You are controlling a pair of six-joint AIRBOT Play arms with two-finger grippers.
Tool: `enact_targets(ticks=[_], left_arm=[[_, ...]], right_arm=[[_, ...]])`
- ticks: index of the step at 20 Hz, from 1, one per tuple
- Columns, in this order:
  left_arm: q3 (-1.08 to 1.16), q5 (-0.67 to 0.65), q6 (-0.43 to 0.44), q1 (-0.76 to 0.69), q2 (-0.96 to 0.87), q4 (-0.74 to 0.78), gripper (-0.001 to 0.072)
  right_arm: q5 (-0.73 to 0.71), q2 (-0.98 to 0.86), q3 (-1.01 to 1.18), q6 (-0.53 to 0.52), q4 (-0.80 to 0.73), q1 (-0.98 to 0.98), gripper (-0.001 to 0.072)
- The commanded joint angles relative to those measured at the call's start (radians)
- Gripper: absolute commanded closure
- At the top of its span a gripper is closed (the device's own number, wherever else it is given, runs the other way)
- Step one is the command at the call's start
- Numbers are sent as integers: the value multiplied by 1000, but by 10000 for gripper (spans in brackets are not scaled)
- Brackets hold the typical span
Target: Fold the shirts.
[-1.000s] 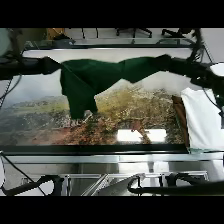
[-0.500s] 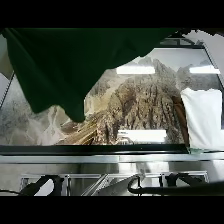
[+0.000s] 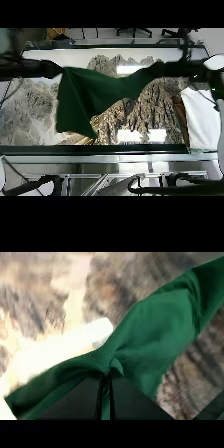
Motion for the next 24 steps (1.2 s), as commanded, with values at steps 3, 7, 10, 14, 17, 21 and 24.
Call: enact_targets(ticks=[3, 7, 10, 14, 17, 21, 24], left_arm=[[19, 44, -138, -27, -322, 109, 0], [129, -219, -271, 64, -399, 72, 1], [-26, -326, -309, 80, -327, 48, 1], [-408, -219, -316, 17, -89, 45, 1], [-703, 40, -402, -109, 77, 43, 1], [-906, 412, -496, -285, 138, -92, 1], [-934, 579, -497, -356, 93, -189, 1]], right_arm=[[-107, -217, -163, 20, -70, 7, 697], [-165, -257, -163, 19, -74, 5, 696], [-174, -257, -163, 19, -85, 5, 695], [-159, -257, -163, 19, -88, -2, 695], [-127, -257, -163, 19, -87, 0, 695], [-95, -257, -163, 18, -87, 0, 695], [-76, -257, -163, 18, -86, 0, 695]])
